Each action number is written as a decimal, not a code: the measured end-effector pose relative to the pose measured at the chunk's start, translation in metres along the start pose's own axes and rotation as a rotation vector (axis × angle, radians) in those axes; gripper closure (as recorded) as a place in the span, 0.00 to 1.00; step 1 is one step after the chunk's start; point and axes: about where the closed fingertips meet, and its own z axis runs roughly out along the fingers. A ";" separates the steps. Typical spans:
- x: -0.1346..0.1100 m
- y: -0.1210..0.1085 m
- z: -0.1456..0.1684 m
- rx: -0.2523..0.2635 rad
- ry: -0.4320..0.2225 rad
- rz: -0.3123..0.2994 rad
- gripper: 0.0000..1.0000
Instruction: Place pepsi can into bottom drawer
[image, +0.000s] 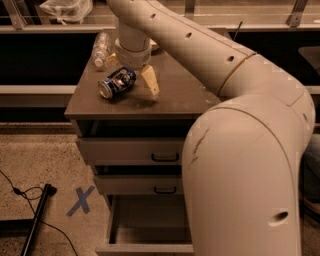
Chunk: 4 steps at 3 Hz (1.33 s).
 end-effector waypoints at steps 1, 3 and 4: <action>-0.011 -0.008 0.010 -0.011 -0.034 -0.021 0.27; -0.017 -0.010 0.012 -0.014 -0.052 -0.028 0.73; -0.013 -0.005 -0.014 0.001 -0.041 -0.004 0.96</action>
Offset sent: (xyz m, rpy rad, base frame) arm -0.0083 0.0231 -0.0065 0.0104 0.0555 0.0495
